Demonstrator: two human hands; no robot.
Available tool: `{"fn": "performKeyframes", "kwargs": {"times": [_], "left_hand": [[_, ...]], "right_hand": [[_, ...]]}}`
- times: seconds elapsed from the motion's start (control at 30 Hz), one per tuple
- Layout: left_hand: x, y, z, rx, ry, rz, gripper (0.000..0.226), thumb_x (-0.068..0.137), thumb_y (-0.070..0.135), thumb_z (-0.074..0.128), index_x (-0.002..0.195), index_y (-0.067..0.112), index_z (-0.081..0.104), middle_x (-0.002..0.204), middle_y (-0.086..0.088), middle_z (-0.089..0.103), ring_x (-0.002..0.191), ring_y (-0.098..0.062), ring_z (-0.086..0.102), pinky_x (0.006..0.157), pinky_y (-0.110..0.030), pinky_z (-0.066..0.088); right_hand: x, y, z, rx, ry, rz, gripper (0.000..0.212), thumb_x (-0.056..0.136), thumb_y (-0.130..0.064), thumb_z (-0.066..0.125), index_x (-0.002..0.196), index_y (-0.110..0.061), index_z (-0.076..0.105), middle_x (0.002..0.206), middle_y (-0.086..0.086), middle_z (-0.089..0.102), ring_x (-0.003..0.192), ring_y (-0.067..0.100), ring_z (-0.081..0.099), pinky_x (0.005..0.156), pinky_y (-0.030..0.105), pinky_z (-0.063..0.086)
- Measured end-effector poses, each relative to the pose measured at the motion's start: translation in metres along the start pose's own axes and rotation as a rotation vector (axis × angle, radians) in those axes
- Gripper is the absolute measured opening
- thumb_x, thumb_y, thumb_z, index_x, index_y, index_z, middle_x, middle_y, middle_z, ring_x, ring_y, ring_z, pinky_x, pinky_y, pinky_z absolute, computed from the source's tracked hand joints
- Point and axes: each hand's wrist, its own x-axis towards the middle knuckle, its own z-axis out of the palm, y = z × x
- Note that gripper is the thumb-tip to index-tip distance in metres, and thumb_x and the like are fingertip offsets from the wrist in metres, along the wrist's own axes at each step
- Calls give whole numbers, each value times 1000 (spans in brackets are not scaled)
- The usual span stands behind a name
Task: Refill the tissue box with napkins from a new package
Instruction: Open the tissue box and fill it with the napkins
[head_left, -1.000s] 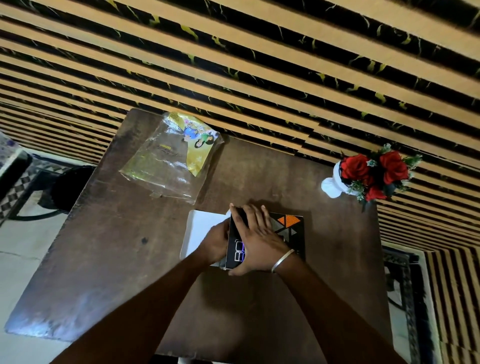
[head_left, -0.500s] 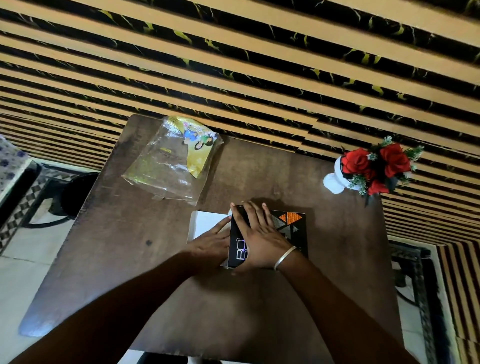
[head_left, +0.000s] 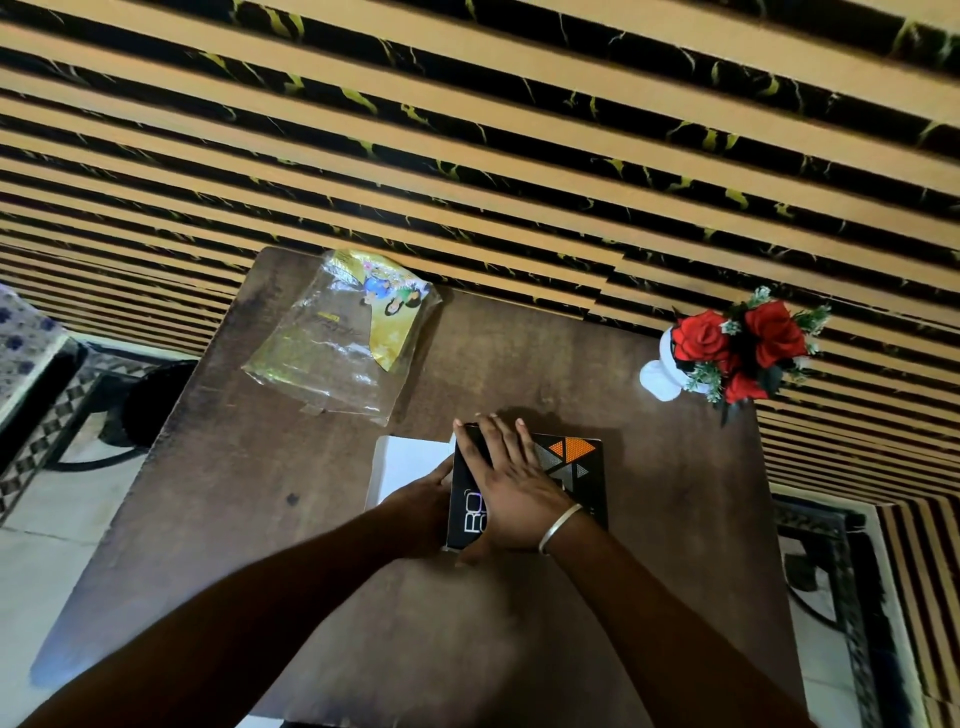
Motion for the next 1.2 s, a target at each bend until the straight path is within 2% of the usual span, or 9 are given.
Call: {"fn": "performKeyframes", "kwargs": {"times": [0.1,0.2,0.37,0.47,0.6,0.73,0.9,1.07,1.2], "left_hand": [[-3,5,-3,-3,43,239,61,85,46,64,141,25,55,143,2,59,144,-25,40,120,-55,7],[-8,9,0,-58,109,184,59,95,37,54,151,29,39,159,-2,38,154,-26,16,119,-48,-12],[-15,11,-7,-20,167,167,54,93,35,41,145,22,50,153,-6,47,147,-26,34,115,-52,-7],[-33,7,-7,-102,144,13,64,96,21,47,156,11,25,165,-13,16,153,-31,13,116,-46,-13],[-64,-2,0,-479,308,-481,72,77,31,48,146,15,35,147,-21,37,129,-43,44,101,-57,46],[-79,2,14,-851,393,-821,81,80,54,46,146,8,38,134,-17,51,116,-38,48,95,-46,40],[-79,6,11,-1090,405,-847,53,84,18,61,136,9,52,125,-10,68,109,-30,65,85,-31,49],[-75,4,8,-1136,407,-923,35,83,1,59,118,7,64,112,-11,72,96,-29,67,82,-33,52],[-73,12,1,-1182,482,-916,25,89,2,58,113,8,60,101,-6,70,85,-23,63,67,-27,44]], "right_hand": [[-1,3,-1,32,-8,-20,157,41,-85,71,149,-26,-27,159,8,-30,144,26,-35,119,52,-17],[-2,5,-2,50,-22,-36,157,41,-85,71,148,-28,-29,157,7,-36,141,26,-39,118,52,-18],[-3,4,0,-13,-22,-29,154,45,-82,72,149,-27,-28,159,8,-31,143,28,-36,119,56,-12],[-3,0,-1,-53,-3,-38,152,46,-78,73,149,-27,-26,160,8,-29,143,33,-34,118,59,-14],[1,-13,1,-61,38,-77,151,45,-81,72,149,-30,-26,158,13,-31,141,36,-37,114,57,-22],[10,-24,7,-47,72,-95,146,47,-83,68,150,-33,-22,161,17,-21,145,38,-28,117,58,-16],[11,-22,7,-93,159,-100,125,55,-75,63,154,-24,6,144,12,32,143,37,18,119,61,3],[10,-19,15,-141,216,-130,91,63,-65,56,138,-15,41,142,9,37,147,36,14,119,61,-1],[10,-22,26,-154,231,-120,96,66,-57,51,148,-11,30,157,12,23,150,39,0,118,62,0]]}}
